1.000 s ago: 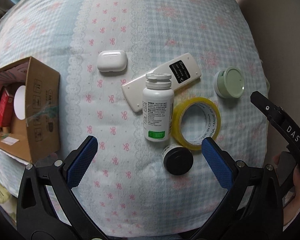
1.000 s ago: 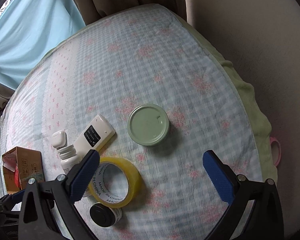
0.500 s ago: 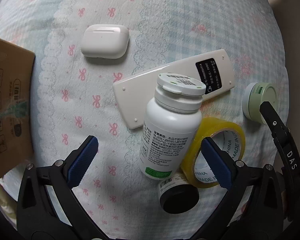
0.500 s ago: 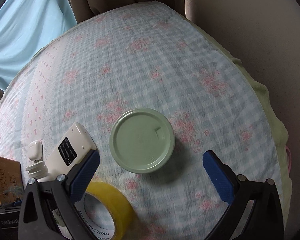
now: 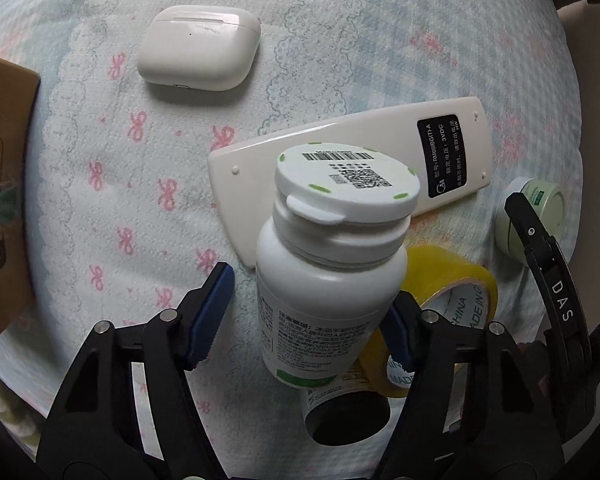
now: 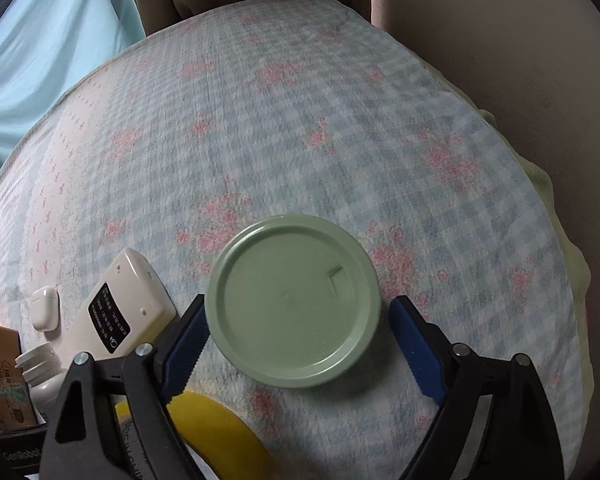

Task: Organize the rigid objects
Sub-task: 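Close the left gripper on the pill bottle while the right gripper grasps the green-lidded jar, then carry the pill bottle with the left gripper while the right gripper carries the green jar to the box, then open the left gripper inside the box while the right gripper releases the green jar there, then move the left gripper to the white remote while the right gripper approaches the small black jar, then close the left gripper on the white remote while the right gripper grasps the black jar, then carry the remote with the left gripper while the right gripper carries the black jar to the box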

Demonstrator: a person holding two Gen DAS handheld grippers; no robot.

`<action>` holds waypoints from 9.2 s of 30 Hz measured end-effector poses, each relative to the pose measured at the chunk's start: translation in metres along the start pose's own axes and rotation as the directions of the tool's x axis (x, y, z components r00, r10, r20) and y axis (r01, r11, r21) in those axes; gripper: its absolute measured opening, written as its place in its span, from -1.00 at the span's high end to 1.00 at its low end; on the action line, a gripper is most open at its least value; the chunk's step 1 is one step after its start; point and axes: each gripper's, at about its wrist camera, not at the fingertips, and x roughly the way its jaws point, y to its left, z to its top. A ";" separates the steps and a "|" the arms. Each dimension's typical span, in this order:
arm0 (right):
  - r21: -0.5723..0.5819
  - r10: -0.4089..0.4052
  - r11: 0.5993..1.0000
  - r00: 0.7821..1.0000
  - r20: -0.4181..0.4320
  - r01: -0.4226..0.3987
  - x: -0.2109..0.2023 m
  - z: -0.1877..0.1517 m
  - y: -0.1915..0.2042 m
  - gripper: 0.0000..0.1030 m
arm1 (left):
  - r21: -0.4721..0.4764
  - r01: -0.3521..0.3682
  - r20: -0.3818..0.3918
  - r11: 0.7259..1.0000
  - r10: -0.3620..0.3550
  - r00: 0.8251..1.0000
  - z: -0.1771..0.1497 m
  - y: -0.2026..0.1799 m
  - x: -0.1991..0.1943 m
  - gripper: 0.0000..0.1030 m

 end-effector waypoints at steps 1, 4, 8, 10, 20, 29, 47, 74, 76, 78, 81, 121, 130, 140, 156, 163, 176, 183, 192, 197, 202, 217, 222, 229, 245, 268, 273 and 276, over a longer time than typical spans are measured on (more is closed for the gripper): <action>-0.004 -0.004 1.000 1.000 -0.002 0.004 0.000 0.000 0.001 -0.52 | 0.010 0.005 0.002 1.000 -0.005 1.000 0.001 -0.001 0.001 -0.10; -0.009 -0.002 1.000 1.000 0.001 0.002 0.001 0.003 0.000 -0.32 | 0.035 -0.021 0.010 0.999 0.021 1.000 0.003 -0.005 0.002 0.05; -0.015 -0.017 1.000 1.000 0.000 0.017 0.001 0.004 0.005 -0.30 | 0.041 -0.004 0.015 0.999 0.003 1.000 0.008 -0.004 0.003 0.06; -0.012 -0.017 1.000 1.000 -0.001 0.017 0.001 0.004 0.005 -0.30 | 0.047 -0.006 0.015 0.999 0.006 1.000 0.001 -0.005 0.001 0.06; -0.013 -0.004 1.000 1.000 0.006 0.005 -0.011 0.008 0.003 -0.29 | 0.085 0.008 0.031 0.996 -0.010 0.999 -0.012 -0.004 -0.020 0.08; -0.016 0.010 1.000 0.998 0.055 -0.009 -0.057 0.011 0.003 -0.29 | 0.110 0.035 0.075 0.993 -0.043 0.996 -0.023 -0.008 -0.065 0.09; -0.052 0.087 0.995 0.995 0.042 -0.085 -0.187 -0.011 0.039 -0.29 | 0.254 0.082 0.221 0.964 -0.140 0.965 -0.080 0.013 -0.204 0.09; -0.260 0.270 0.924 0.960 -0.079 -0.281 -0.287 -0.097 0.310 -0.29 | 0.192 0.000 0.387 0.981 -0.075 0.919 -0.034 0.327 -0.338 0.09; -0.283 0.261 0.918 0.960 -0.097 -0.278 -0.280 -0.100 0.330 -0.29 | 0.192 -0.008 0.384 0.981 -0.067 0.921 -0.021 0.345 -0.335 0.09; -0.306 0.253 0.911 0.961 -0.115 -0.276 -0.271 -0.104 0.350 -0.29 | 0.193 -0.009 0.377 0.981 -0.065 0.924 -0.006 0.360 -0.329 0.09; -0.331 0.245 0.901 0.958 -0.149 -0.281 -0.253 -0.109 0.377 -0.29 | 0.193 -0.017 0.359 0.981 -0.054 0.932 0.020 0.375 -0.312 0.09; -0.584 0.175 0.758 0.953 -0.248 -0.291 -0.138 -0.159 0.453 -1.00 | 0.312 -0.157 0.387 0.937 0.025 0.922 0.062 0.395 -0.242 -1.00; -0.567 0.188 0.782 0.966 -0.179 -0.258 -0.185 -0.149 0.439 -1.00 | 0.270 -0.167 0.418 0.948 0.041 0.908 0.027 0.399 -0.277 -1.00; -0.459 0.186 0.864 0.978 -0.090 -0.207 -0.246 -0.143 0.383 -1.00 | 0.238 -0.135 0.444 0.962 0.016 0.896 -0.030 0.382 -0.317 -1.00; -0.063 -0.050 0.997 0.998 0.041 0.053 -0.286 -0.145 0.213 -1.00 | 0.536 -0.188 0.429 0.823 -0.073 0.900 -0.078 0.214 -0.311 -1.00; 0.120 -0.093 0.989 0.995 0.020 0.090 -0.266 -0.152 0.157 -1.00 | 0.710 -0.225 0.368 0.667 -0.080 0.926 -0.058 0.118 -0.278 -1.00; 0.242 -0.143 0.958 0.987 -0.067 0.156 -0.179 -0.144 0.107 -1.00 | 0.920 -0.202 0.177 0.336 0.104 0.979 -0.016 -0.044 -0.135 -1.00; 0.211 -0.149 0.962 0.980 -0.130 0.174 -0.125 -0.141 0.097 -0.82 | 0.937 -0.171 0.116 0.303 0.190 0.975 0.002 -0.083 -0.053 -1.00; 0.169 -0.150 0.966 0.957 -0.249 0.196 -0.066 -0.136 0.099 -0.78 | 0.939 -0.204 0.131 0.277 0.259 0.957 0.010 -0.104 0.000 -0.93; 0.128 -0.145 0.974 0.946 -0.291 0.189 -0.047 -0.129 0.103 -0.58 | 0.941 -0.211 0.133 0.264 0.286 0.949 0.008 -0.120 0.018 -0.90; 0.156 -0.118 0.971 0.928 -0.353 0.183 -0.031 -0.127 0.097 -0.40 | 0.946 -0.222 0.143 0.236 0.309 0.940 0.004 -0.138 0.032 -0.70; 0.170 -0.072 0.975 0.923 -0.378 0.145 -0.019 -0.118 0.094 -0.02 | 0.943 -0.230 0.159 0.239 0.284 0.945 0.004 -0.191 0.020 -0.06; 0.174 -0.068 0.975 0.925 -0.373 0.141 -0.019 -0.121 0.096 -0.02 | 0.941 -0.226 0.155 0.253 0.271 0.950 0.002 -0.182 0.015 -0.06; 0.195 -0.051 0.972 0.931 -0.360 0.129 -0.029 -0.124 0.088 -0.02 | 0.935 -0.195 0.121 0.296 0.251 0.960 0.013 -0.147 -0.002 -0.06; 0.166 -0.057 0.981 0.961 -0.269 0.104 -0.097 -0.107 0.068 -0.01 | 0.883 -0.171 0.130 0.436 0.121 0.984 0.010 -0.099 -0.110 -0.06; -0.094 0.109 0.989 0.990 -0.086 -0.117 -0.236 -0.049 0.232 -0.01 | 0.659 -0.190 0.296 0.727 -0.019 0.955 -0.003 0.132 -0.299 -0.06; -0.157 0.180 0.968 0.977 -0.118 -0.197 -0.243 -0.052 0.287 -0.02 | 0.590 -0.219 0.331 0.777 0.015 0.943 0.005 0.209 -0.311 -0.06; -0.179 0.209 0.956 0.967 -0.144 -0.233 -0.241 -0.058 0.319 -0.02 | 0.572 -0.243 0.344 0.783 0.039 0.938 0.010 0.249 -0.311 -0.06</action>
